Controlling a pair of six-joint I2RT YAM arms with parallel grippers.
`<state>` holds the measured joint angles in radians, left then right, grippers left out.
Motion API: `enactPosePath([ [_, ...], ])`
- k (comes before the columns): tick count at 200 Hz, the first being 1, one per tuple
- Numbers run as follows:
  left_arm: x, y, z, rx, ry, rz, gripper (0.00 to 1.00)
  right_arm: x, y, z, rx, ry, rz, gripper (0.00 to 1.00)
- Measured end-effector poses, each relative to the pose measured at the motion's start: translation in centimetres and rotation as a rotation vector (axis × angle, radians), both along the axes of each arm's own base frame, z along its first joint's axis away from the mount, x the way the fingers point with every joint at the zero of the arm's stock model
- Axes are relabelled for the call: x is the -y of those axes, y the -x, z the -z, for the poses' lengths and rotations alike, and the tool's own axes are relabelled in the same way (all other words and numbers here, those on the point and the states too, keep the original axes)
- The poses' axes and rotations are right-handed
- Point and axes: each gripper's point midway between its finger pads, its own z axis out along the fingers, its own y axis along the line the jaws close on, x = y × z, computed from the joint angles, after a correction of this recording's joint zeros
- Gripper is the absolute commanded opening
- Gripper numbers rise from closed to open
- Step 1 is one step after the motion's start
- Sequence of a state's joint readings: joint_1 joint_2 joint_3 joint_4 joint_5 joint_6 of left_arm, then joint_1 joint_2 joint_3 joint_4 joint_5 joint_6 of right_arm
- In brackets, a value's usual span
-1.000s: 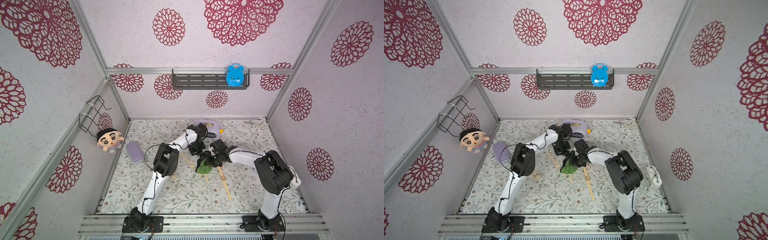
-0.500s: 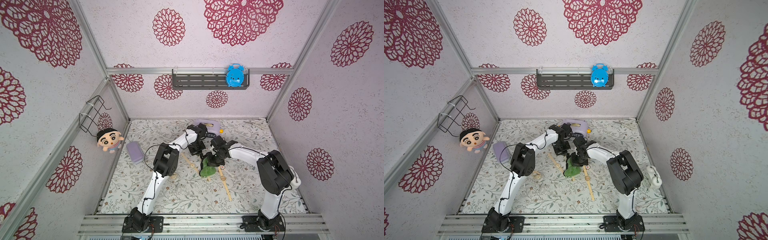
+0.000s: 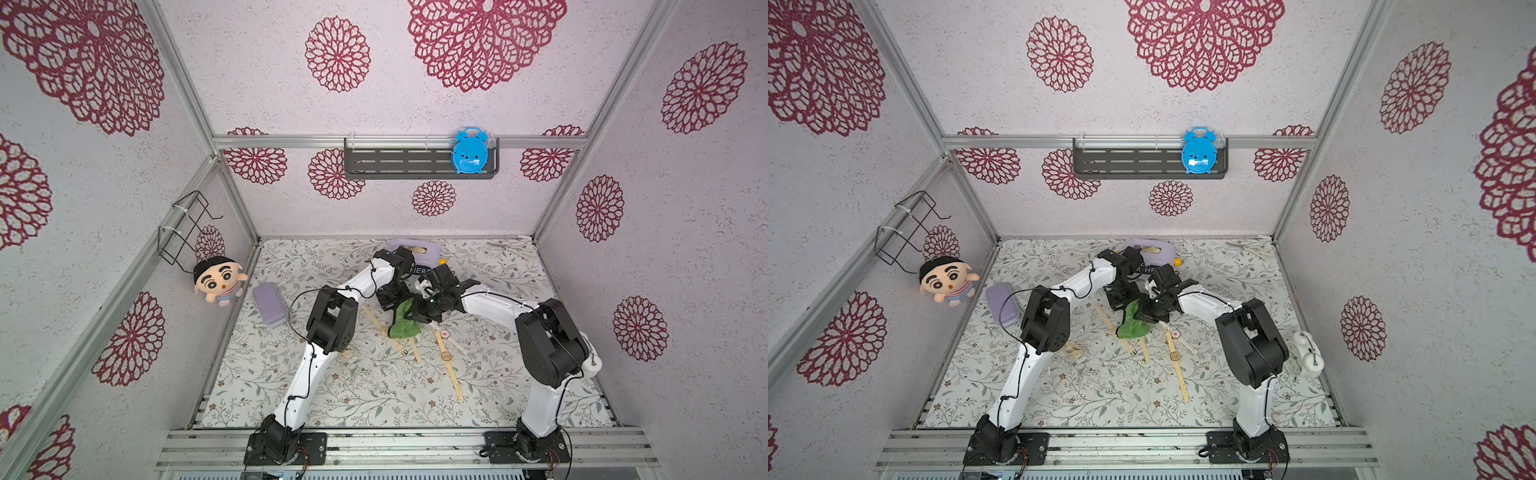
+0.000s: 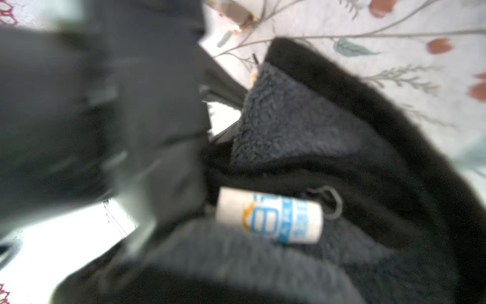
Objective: Wipe the watch dial
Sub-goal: Wipe the dirt from the watch dial.
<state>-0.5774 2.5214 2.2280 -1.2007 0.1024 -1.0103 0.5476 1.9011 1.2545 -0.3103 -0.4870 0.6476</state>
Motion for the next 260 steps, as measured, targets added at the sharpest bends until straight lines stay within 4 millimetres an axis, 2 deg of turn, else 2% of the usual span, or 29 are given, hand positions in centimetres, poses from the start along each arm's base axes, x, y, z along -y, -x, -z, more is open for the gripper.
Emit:
enactPosePath([
  [22,0.0,0.0,0.0,-0.001,0.000,-0.001,0.00,-0.1,0.3,2.4,-0.046,0.017,-0.009,0.00],
  [83,0.0,0.0,0.0,-0.002,0.002,-0.010,0.00,0.1,0.8,2.7,0.038,0.110,-0.078,0.00],
  [122,0.0,0.0,0.0,-0.002,0.002,-0.012,0.00,1.9,1.4,2.8,0.094,0.218,-0.084,0.00],
  [157,0.0,0.0,0.0,-0.002,0.002,-0.012,0.00,4.1,2.6,3.1,0.071,0.321,-0.088,0.00],
  [179,0.0,0.0,0.0,-0.002,0.002,-0.012,0.00,4.7,2.9,2.9,0.057,0.352,-0.097,0.00],
  [205,0.0,0.0,0.0,-0.002,0.002,-0.012,0.00,4.5,2.9,1.9,0.041,0.348,-0.109,0.00],
  [260,0.0,0.0,0.0,-0.002,0.002,-0.012,0.00,1.3,1.5,-0.9,0.046,0.141,-0.099,0.00],
])
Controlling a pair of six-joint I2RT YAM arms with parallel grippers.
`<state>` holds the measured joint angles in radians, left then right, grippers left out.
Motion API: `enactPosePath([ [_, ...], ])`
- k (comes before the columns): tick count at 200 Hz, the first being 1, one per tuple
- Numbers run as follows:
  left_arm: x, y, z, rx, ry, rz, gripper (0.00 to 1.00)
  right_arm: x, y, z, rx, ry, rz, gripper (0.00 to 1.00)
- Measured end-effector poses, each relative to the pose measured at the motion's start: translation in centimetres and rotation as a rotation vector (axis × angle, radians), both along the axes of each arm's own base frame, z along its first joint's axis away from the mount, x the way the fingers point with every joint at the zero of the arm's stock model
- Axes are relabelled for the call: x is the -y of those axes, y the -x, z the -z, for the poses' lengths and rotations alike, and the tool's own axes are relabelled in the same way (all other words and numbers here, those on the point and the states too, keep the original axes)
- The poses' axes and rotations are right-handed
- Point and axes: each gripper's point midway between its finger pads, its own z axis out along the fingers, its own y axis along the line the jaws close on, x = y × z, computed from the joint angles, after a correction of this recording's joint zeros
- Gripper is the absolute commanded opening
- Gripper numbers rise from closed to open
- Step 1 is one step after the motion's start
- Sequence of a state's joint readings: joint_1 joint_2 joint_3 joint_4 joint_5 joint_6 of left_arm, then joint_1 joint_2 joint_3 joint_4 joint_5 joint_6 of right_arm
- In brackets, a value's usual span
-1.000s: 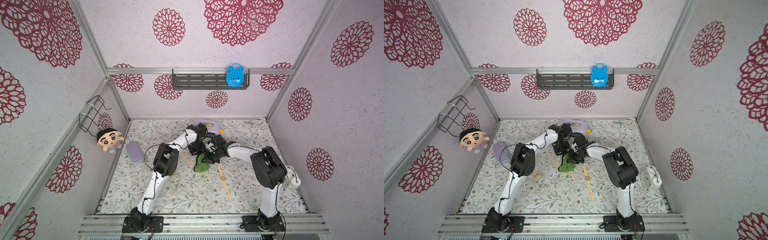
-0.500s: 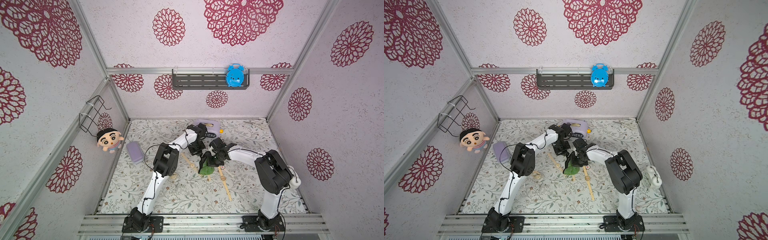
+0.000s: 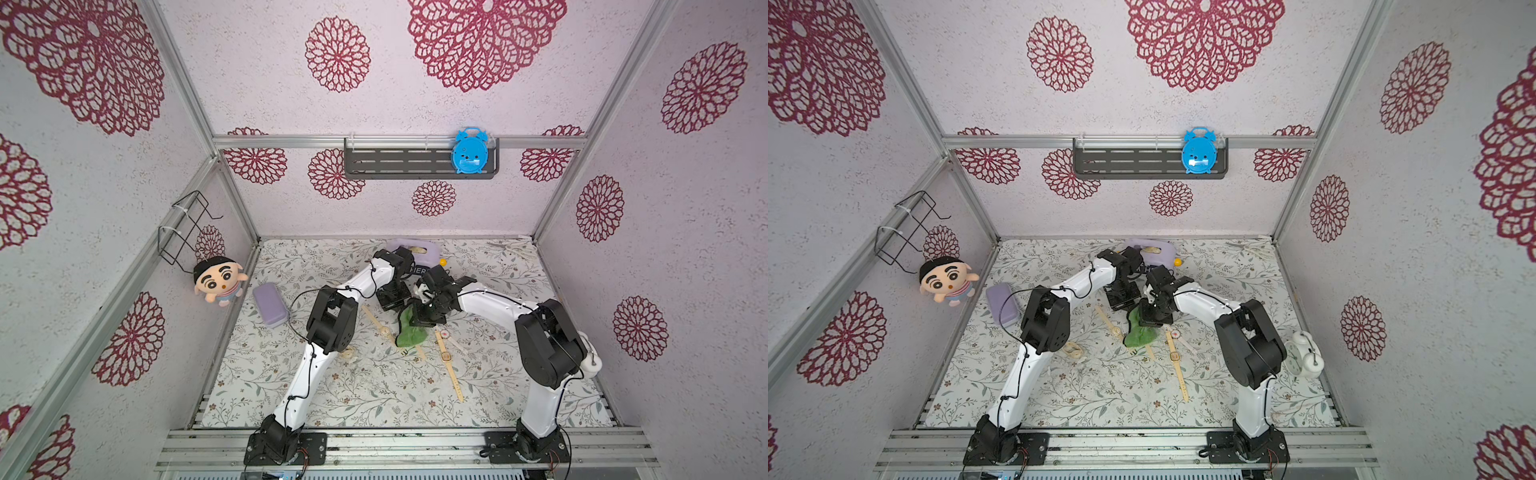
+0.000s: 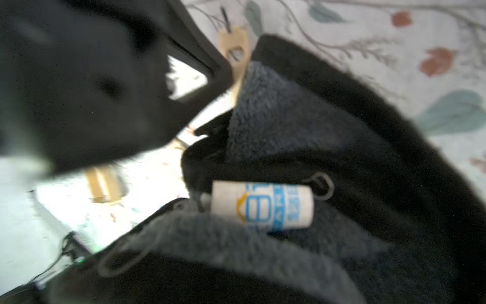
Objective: Wipe the watch dial
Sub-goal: Wipe the dirt from the watch dial.
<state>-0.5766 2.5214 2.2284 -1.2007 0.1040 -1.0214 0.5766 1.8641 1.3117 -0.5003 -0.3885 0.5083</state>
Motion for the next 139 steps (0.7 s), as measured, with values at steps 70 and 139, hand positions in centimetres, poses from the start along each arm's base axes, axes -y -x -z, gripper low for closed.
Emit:
enactPosePath([
  [70,0.0,0.0,0.0,-0.003,0.003,0.002,0.00,-1.9,-1.6,3.3,-0.054,-0.056,0.002,0.00],
  [139,-0.1,0.0,0.0,-0.008,0.011,-0.001,0.00,-0.7,-0.8,3.6,0.018,-0.034,-0.007,0.00],
])
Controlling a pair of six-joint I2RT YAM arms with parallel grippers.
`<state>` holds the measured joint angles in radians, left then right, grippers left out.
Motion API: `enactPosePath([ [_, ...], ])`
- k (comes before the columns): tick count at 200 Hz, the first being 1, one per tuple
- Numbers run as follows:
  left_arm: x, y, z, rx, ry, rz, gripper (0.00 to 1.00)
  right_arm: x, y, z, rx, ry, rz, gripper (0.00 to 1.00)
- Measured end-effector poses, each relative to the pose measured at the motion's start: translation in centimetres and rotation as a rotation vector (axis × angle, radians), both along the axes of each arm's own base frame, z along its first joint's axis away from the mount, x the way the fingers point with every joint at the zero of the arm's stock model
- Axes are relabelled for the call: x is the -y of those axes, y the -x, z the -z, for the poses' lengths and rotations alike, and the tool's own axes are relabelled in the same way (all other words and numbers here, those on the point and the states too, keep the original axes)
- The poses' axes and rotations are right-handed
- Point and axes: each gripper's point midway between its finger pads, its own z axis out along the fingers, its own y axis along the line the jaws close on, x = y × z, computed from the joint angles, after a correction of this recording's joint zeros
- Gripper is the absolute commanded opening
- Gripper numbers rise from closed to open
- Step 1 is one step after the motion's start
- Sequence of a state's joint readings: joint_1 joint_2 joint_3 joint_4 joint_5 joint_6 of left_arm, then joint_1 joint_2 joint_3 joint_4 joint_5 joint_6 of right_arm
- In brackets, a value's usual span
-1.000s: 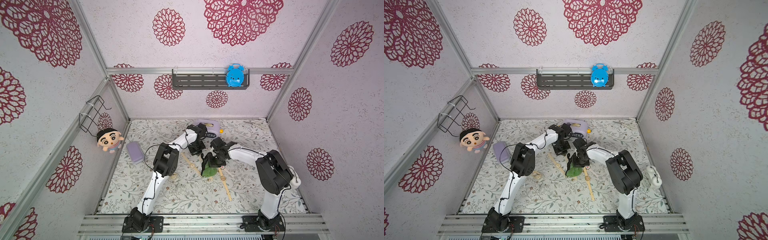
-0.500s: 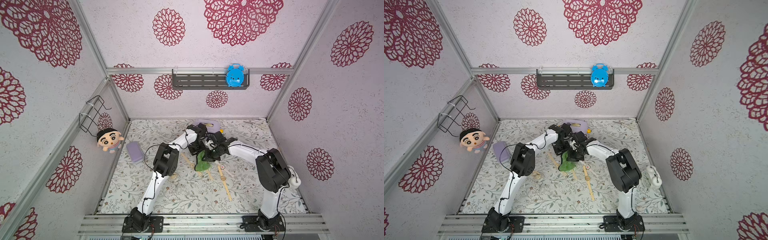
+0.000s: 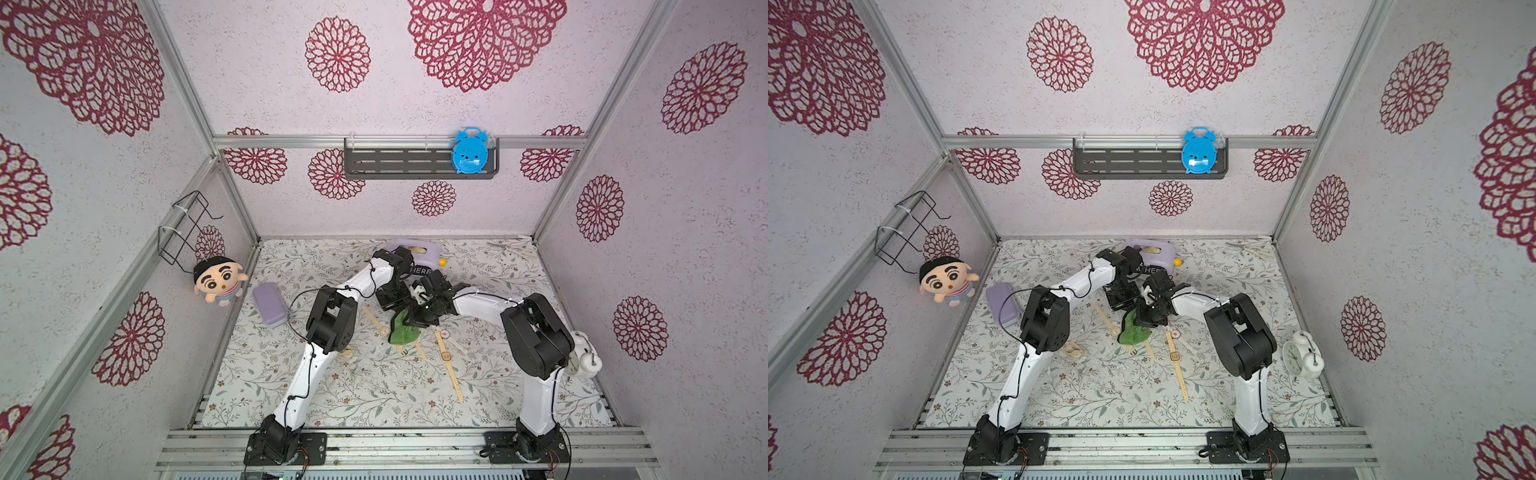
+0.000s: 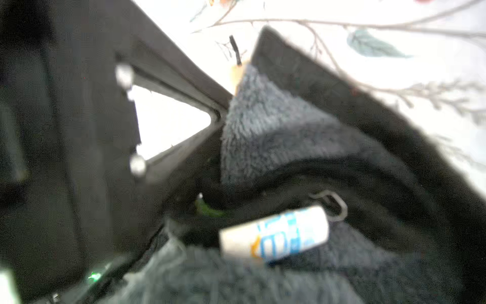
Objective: Wipe the watch dial
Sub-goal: Wipe the dirt from the watch dial.
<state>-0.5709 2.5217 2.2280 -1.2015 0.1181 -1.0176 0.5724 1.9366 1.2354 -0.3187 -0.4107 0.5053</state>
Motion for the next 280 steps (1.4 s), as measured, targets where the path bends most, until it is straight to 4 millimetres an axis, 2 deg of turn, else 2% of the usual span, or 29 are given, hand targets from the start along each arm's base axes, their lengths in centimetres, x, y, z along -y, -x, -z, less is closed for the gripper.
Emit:
enactPosePath([
  [71,-0.1,-0.1,0.0,-0.016,0.025,-0.010,0.00,4.4,3.1,0.2,0.008,0.166,-0.011,0.00],
  [113,-0.1,-0.1,0.0,-0.017,0.026,-0.009,0.00,6.0,4.1,0.0,-0.030,0.254,-0.028,0.00],
  [178,-0.2,0.2,-0.3,-0.013,0.039,-0.010,0.00,5.8,4.1,-0.7,-0.059,0.267,-0.040,0.00],
  [203,-1.2,0.7,-0.6,-0.020,0.032,-0.025,0.00,5.2,3.9,-1.3,-0.059,0.238,-0.046,0.00],
  [230,-2.0,1.1,-2.6,-0.006,0.041,-0.033,0.00,4.6,3.7,-1.8,-0.056,0.207,-0.051,0.00],
  [280,-2.2,1.2,-9.6,0.112,0.105,-0.031,0.00,3.8,3.2,-2.8,-0.049,0.173,-0.043,0.00],
])
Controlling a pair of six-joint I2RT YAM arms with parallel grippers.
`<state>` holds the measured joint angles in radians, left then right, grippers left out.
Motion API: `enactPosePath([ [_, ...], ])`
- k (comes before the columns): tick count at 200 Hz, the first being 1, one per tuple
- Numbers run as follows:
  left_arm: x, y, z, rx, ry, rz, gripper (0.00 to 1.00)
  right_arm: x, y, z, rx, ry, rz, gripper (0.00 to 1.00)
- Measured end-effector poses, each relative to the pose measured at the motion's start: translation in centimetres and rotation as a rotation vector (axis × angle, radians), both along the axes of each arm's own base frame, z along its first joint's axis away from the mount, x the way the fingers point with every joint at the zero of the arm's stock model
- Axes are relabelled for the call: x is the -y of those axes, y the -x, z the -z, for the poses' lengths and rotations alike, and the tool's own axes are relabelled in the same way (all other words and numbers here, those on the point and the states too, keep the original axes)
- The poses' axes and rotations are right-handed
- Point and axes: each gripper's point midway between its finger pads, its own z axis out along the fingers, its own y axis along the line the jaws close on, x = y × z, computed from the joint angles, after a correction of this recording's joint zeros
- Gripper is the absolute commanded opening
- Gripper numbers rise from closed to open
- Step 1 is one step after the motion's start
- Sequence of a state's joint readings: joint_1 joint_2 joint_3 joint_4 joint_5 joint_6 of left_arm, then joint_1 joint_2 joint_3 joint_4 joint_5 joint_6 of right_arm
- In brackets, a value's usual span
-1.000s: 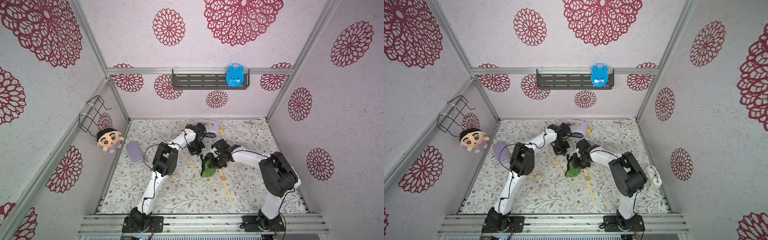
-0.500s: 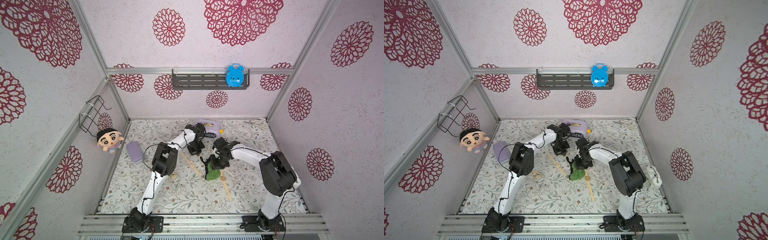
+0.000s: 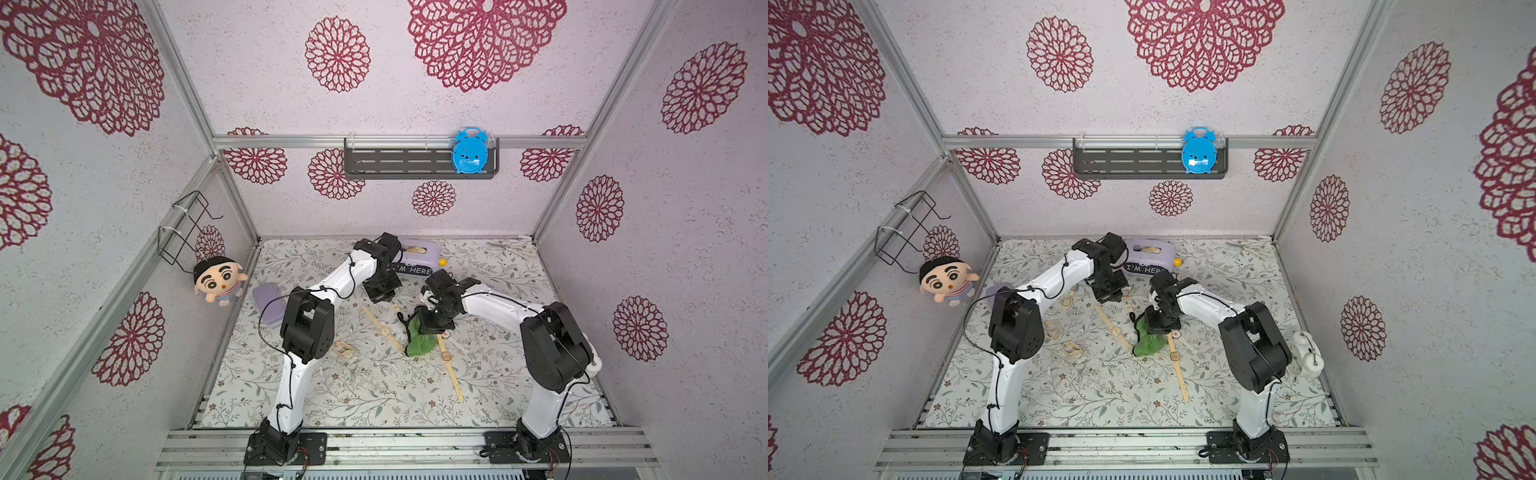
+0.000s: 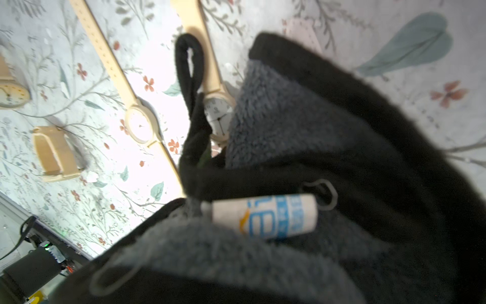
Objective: Wipe the watch dial
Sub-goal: Wipe the dirt from the watch dial, then adjust the watch at the center of the board.
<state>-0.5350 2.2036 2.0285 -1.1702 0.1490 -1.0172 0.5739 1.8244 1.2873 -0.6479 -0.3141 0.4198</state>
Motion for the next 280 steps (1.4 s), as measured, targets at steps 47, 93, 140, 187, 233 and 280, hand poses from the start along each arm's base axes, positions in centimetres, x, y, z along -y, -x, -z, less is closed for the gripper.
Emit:
enactPosePath([
  [47,0.3,0.3,-1.0,0.018,0.010,0.016,0.39,0.1,-1.2,-4.7,0.070,-0.126,0.063,0.00],
  [93,2.3,0.8,-1.2,0.022,0.010,0.059,0.97,5.4,-2.8,-11.9,0.215,-0.252,0.243,0.00],
  [140,5.4,1.7,-1.0,0.028,0.014,0.126,0.99,9.5,-1.9,-13.7,0.280,-0.258,0.347,0.00],
  [187,7.8,3.0,0.6,0.004,-0.001,0.174,0.78,14.2,0.1,-10.7,0.234,-0.167,0.484,0.00],
  [233,9.9,4.8,2.2,-0.024,-0.014,0.214,0.62,16.8,1.2,-9.4,0.227,-0.115,0.560,0.00],
  [280,11.2,4.9,3.6,-0.044,-0.011,0.167,0.12,17.2,1.2,-9.3,0.228,-0.100,0.573,0.00],
])
